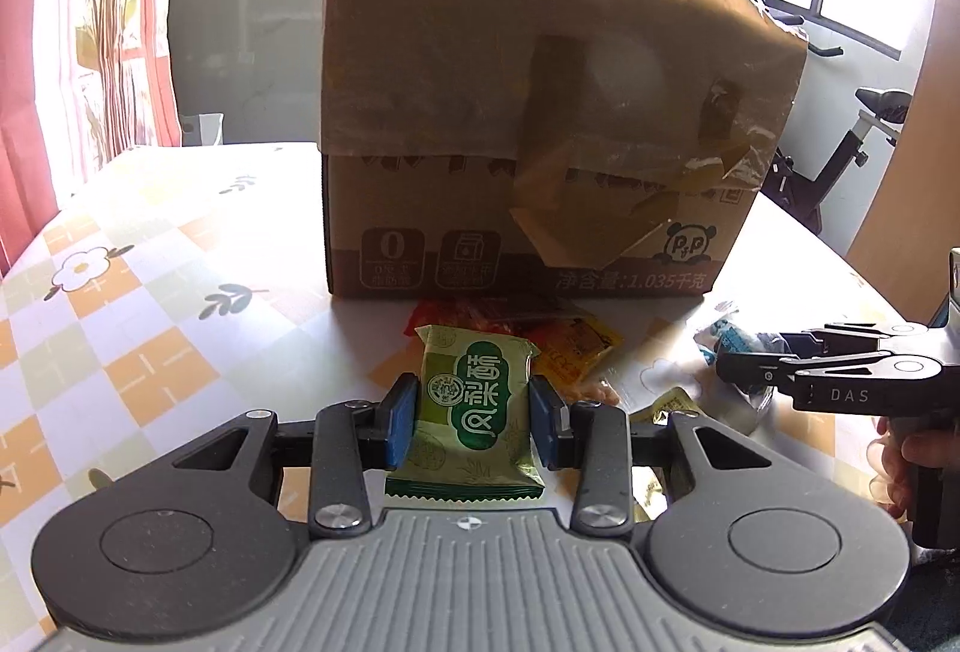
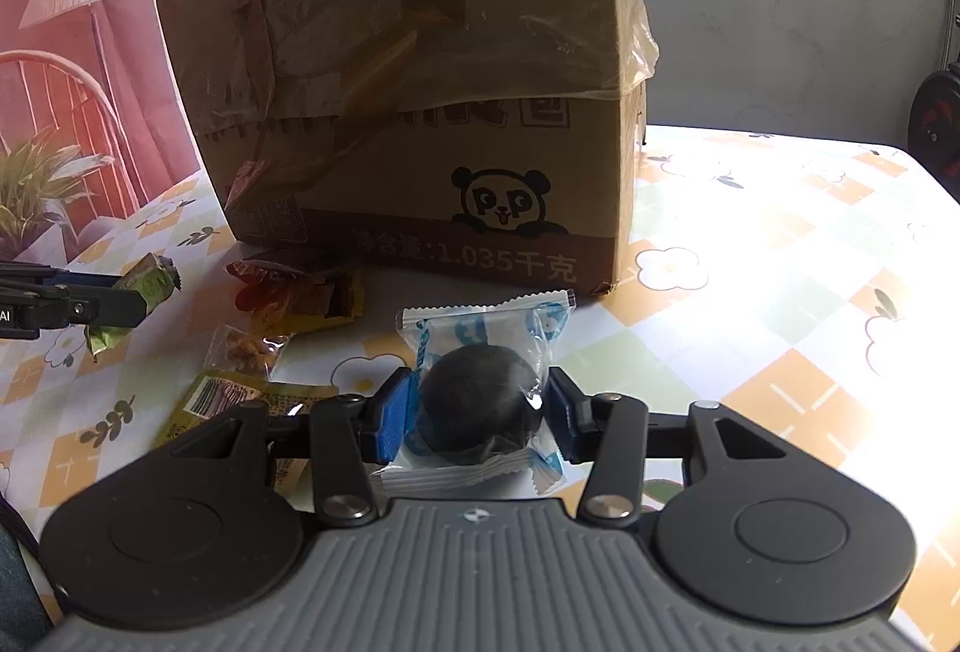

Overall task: Organize snacks
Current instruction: 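Carry both packets over the box and release them inside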

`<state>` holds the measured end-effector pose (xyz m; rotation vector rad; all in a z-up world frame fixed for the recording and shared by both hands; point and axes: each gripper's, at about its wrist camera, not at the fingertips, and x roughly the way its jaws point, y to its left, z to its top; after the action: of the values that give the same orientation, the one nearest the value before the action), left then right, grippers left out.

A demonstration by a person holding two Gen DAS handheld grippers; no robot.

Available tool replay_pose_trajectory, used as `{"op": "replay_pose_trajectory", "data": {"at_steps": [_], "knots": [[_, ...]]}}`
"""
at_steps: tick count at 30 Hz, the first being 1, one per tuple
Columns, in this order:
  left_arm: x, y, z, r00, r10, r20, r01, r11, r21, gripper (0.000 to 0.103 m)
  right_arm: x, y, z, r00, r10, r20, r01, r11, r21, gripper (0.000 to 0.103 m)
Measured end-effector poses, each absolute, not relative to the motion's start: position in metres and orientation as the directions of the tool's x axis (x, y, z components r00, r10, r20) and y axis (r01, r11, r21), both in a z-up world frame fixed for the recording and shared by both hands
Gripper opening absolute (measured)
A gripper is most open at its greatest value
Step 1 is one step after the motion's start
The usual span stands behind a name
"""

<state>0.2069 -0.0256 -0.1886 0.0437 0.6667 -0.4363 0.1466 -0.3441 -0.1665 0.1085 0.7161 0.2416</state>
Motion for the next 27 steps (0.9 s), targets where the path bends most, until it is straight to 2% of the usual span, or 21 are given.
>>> {"op": "replay_pose_trajectory", "data": {"at_steps": [6, 12, 19, 23, 27], "knots": [[0.21, -0.012, -0.16, 0.737, -0.388, -0.554, 0.394, 0.912, -0.115, 0.041, 0.143, -0.345, -0.142, 0.753, 0.273, -0.598, -0.187, 0.961, 0.203, 0.048], [0.219, -0.01, -0.122, 0.768, -0.413, -0.49, 0.412, 0.904, -0.116, 0.041, 0.138, -0.34, -0.086, 0.797, 0.336, -0.502, -0.274, 0.942, 0.195, 0.048], [0.239, -0.029, -0.05, 0.817, -0.47, -0.335, 0.461, 0.88, -0.112, 0.041, 0.152, -0.337, 0.004, 0.842, 0.397, -0.366, -0.377, 0.917, 0.128, 0.048], [0.265, -0.056, -0.018, 0.826, -0.492, -0.275, 0.471, 0.871, -0.142, 0.041, 0.187, -0.333, 0.038, 0.851, 0.393, -0.348, -0.401, 0.915, 0.05, 0.048], [0.299, -0.09, -0.004, 0.823, -0.496, -0.275, 0.473, 0.868, -0.15, 0.041, 0.238, -0.338, 0.046, 0.872, 0.337, -0.356, -0.351, 0.936, 0.028, 0.048]]}}
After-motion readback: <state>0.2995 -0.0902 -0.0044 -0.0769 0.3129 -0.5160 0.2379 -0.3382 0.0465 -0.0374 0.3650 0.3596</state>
